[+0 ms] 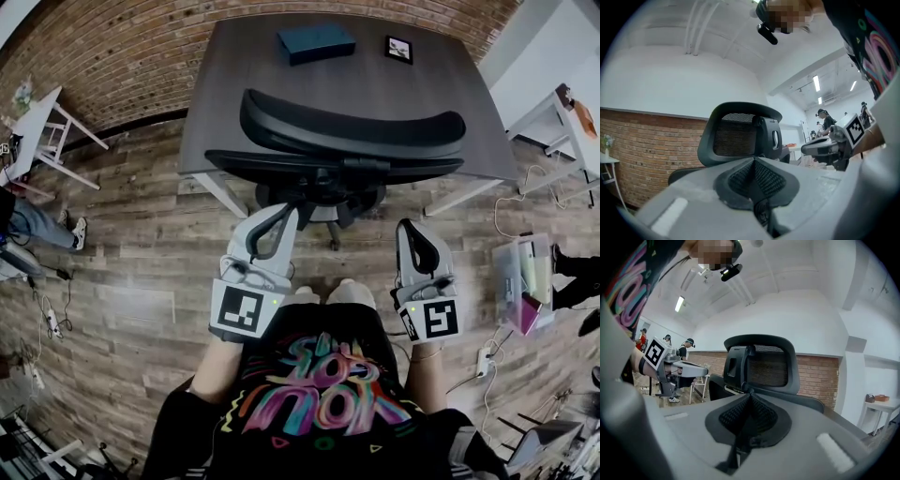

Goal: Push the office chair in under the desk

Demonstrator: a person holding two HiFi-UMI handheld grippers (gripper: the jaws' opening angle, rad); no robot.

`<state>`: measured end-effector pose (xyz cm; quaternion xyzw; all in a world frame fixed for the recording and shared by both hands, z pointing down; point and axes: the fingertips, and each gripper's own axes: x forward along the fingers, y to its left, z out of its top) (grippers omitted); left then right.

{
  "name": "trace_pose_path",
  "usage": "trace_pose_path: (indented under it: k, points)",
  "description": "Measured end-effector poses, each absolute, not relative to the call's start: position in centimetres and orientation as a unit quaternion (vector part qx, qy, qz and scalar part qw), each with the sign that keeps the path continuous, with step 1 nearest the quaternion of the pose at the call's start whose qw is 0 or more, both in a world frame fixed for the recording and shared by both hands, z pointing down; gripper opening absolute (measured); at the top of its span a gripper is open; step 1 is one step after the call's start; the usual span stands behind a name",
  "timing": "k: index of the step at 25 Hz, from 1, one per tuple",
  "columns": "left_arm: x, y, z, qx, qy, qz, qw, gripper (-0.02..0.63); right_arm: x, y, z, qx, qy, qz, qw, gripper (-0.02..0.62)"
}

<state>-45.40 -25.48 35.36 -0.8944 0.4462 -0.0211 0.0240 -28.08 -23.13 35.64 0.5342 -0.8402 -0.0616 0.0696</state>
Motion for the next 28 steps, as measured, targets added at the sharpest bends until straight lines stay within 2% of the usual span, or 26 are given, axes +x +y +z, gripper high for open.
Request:
trace_pose_path:
  k: [21, 28]
  points:
    - [-46.4, -26.0, 36.0, -0.889, 0.457, -0.015, 0.012, 0.002, -29.0, -23.7, 36.3, 0.517, -0.851, -0.049, 0.079, -0.002]
    - [-46.2, -25.8, 36.1, -0.892, 0.452, -0.017, 0.008, 0.002, -28.7, -23.6, 35.8, 0.52, -0.851, -0.047, 0.063, 0.0]
